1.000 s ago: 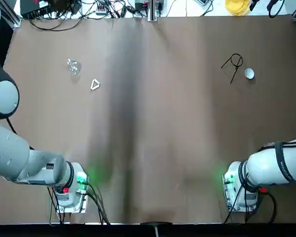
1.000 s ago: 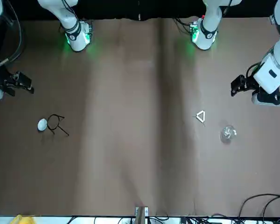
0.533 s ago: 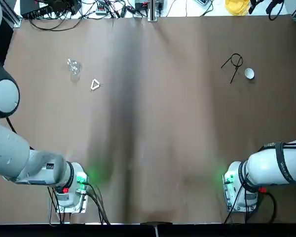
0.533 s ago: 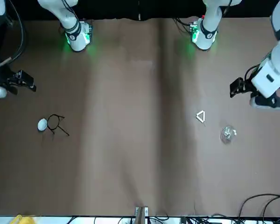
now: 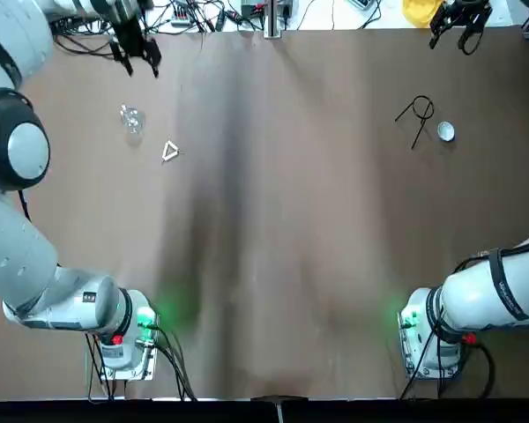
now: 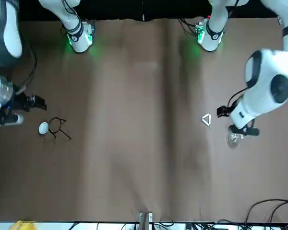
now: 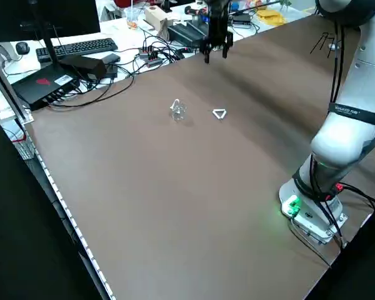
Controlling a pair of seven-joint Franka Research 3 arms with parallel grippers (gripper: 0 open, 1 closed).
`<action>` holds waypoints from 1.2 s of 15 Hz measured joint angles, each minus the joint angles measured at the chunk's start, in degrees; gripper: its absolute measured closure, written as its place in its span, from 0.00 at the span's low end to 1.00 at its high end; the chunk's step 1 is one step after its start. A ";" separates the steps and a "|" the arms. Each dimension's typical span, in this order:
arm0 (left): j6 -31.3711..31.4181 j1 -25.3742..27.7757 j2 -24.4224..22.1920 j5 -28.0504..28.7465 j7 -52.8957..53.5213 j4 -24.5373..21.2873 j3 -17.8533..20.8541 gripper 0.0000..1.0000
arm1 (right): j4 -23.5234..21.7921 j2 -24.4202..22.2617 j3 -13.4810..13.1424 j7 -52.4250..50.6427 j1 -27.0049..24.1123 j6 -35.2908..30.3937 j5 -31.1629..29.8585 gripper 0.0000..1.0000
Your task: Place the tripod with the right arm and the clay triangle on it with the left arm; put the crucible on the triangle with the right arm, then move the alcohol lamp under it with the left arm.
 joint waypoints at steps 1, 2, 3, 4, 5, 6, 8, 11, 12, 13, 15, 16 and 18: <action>4.40 -0.05 0.68 0.00 0.00 -3.22 -0.05 0.00 | -0.10 1.73 -0.04 -0.04 -1.05 1.33 0.00 0.03; 8.19 -0.07 1.48 0.00 0.00 -6.13 -0.11 0.00 | -0.18 3.50 -0.10 -0.27 -2.19 2.90 0.00 0.07; 11.26 -0.13 2.47 0.00 0.00 -8.69 -0.16 0.00 | -0.23 5.23 -0.17 -1.02 -3.27 4.64 0.00 0.09; 13.10 -0.21 3.57 0.00 0.00 -10.49 -0.20 0.00 | -0.26 6.86 -0.21 -1.74 -4.11 6.24 0.00 0.11; 14.49 -0.26 4.77 0.00 0.02 -11.76 -0.23 0.01 | -0.27 8.31 -0.24 -2.27 -4.64 7.95 0.00 0.13; 15.55 -0.29 5.89 0.00 0.02 -12.45 -0.24 0.01 | -0.26 9.57 -0.24 -2.46 -4.89 9.50 -0.01 0.13; 16.84 -0.29 7.61 0.01 0.09 -12.94 -0.24 0.04 | -0.29 11.37 -0.24 -2.47 -5.03 10.75 -0.05 0.14; 21.32 -0.29 10.23 0.01 0.11 -13.36 -0.24 0.10 | -3.36 13.18 -0.28 -2.49 -6.23 14.70 -0.06 0.29; 21.72 -0.29 10.75 0.01 0.13 -13.38 -0.24 0.17 | -4.40 13.31 -0.28 -2.49 -6.43 15.17 -0.06 0.29; 22.16 -0.29 11.19 0.03 0.17 -13.44 -0.24 0.25 | -5.45 13.33 -0.29 -2.50 -6.61 15.44 -0.07 0.32; 22.84 -0.29 11.66 0.04 0.18 -13.80 -0.23 0.29 | -7.30 13.33 -0.29 -3.65 -6.92 16.42 -0.08 0.33; 23.45 -0.26 11.73 0.04 0.29 -14.20 -0.22 0.35 | -8.12 13.33 -0.30 -4.49 -7.06 16.66 -0.08 0.36; 24.59 -0.13 11.76 0.05 0.42 -15.16 -0.17 0.38 | -9.19 13.33 -0.30 -5.73 -7.19 16.89 -0.08 0.39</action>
